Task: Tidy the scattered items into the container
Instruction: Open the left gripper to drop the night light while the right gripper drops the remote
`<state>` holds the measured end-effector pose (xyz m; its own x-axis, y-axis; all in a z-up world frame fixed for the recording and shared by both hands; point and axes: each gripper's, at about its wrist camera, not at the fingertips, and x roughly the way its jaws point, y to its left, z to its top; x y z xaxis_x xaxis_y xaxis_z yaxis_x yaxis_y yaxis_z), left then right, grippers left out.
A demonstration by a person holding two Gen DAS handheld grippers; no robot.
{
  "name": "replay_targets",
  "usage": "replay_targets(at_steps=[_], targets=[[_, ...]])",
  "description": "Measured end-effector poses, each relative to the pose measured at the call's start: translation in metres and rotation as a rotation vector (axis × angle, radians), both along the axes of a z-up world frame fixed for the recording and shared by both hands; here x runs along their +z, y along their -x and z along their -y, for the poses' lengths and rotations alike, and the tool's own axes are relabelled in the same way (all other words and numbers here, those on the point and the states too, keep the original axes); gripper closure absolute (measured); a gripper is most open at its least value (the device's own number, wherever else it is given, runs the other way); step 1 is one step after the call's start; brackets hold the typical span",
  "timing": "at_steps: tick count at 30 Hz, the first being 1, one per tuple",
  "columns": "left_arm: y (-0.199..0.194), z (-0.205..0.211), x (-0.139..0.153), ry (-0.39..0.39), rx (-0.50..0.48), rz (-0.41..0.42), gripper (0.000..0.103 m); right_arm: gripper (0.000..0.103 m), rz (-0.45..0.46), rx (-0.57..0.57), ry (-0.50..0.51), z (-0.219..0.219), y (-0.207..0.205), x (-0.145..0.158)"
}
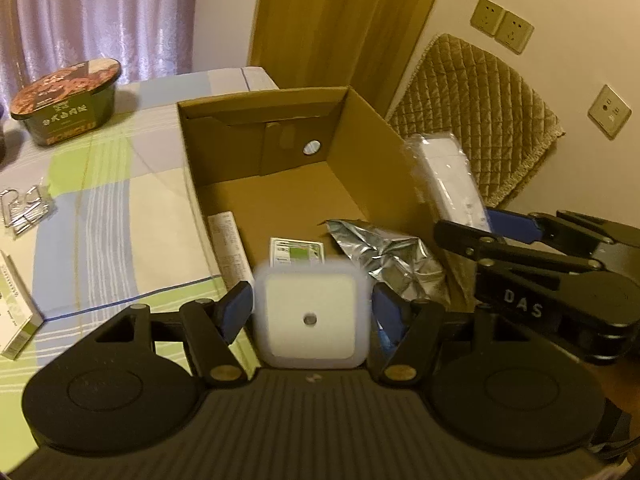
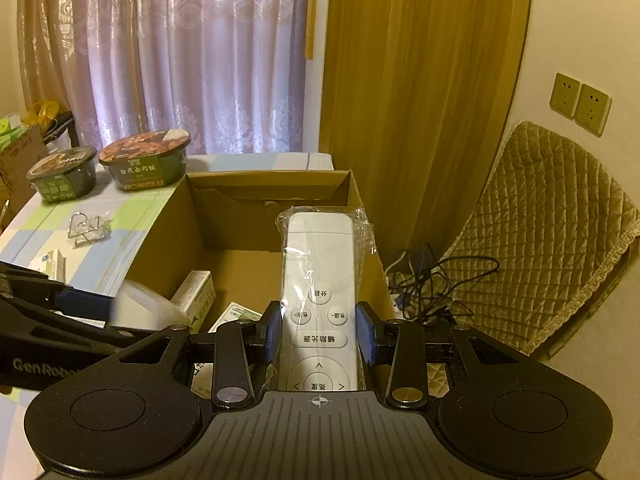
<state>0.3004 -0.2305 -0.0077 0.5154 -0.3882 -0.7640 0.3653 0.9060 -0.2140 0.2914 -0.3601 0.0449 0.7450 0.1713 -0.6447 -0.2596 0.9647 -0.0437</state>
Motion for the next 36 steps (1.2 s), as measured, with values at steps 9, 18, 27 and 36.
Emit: replay_targets(at_steps=[9,18,27,36], targets=[[0.006,-0.019,0.005,-0.01,0.038,0.021,0.037,0.062,0.0,0.009,0.0,-0.005,0.001,0.001],[0.014,-0.028,0.007,-0.013,0.048,0.017,0.037,0.062,0.003,0.03,-0.001,-0.017,0.003,0.005],[0.016,-0.03,0.007,-0.002,0.048,0.012,0.037,0.062,0.001,0.041,0.007,-0.025,0.001,0.004],[0.016,-0.037,0.004,0.0,0.059,0.002,0.037,0.061,0.034,0.063,0.021,-0.031,0.001,-0.001]])
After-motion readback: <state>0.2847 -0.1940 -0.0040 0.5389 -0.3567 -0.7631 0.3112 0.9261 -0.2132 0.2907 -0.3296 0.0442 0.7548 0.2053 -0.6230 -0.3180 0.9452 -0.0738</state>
